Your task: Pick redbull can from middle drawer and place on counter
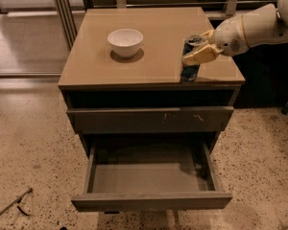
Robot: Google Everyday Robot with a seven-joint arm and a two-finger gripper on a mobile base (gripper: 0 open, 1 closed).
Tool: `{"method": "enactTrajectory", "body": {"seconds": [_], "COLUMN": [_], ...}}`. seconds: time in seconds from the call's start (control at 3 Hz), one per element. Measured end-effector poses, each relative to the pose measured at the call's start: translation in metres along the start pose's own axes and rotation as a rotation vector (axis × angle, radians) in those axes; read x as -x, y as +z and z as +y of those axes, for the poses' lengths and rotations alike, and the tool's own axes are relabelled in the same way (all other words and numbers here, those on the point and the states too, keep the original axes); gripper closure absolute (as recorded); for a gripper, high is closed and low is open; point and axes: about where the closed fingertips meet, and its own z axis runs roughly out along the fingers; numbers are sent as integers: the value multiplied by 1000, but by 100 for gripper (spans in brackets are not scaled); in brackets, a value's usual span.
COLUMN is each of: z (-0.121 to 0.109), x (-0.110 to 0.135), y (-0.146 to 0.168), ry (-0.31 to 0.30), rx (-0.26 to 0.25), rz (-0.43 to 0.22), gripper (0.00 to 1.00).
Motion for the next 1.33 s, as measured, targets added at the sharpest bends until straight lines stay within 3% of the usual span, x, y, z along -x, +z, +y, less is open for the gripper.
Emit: {"method": "enactTrajectory", "body": {"seconds": [0.33, 0.67, 1.33], "z": [-27, -39, -39], "x": [-14, -18, -18], "y": [16, 20, 20], "ry": [14, 14, 14], "rx": [-22, -34, -34], "rz": [-9, -10, -10], "gripper": [100, 100, 58]}}
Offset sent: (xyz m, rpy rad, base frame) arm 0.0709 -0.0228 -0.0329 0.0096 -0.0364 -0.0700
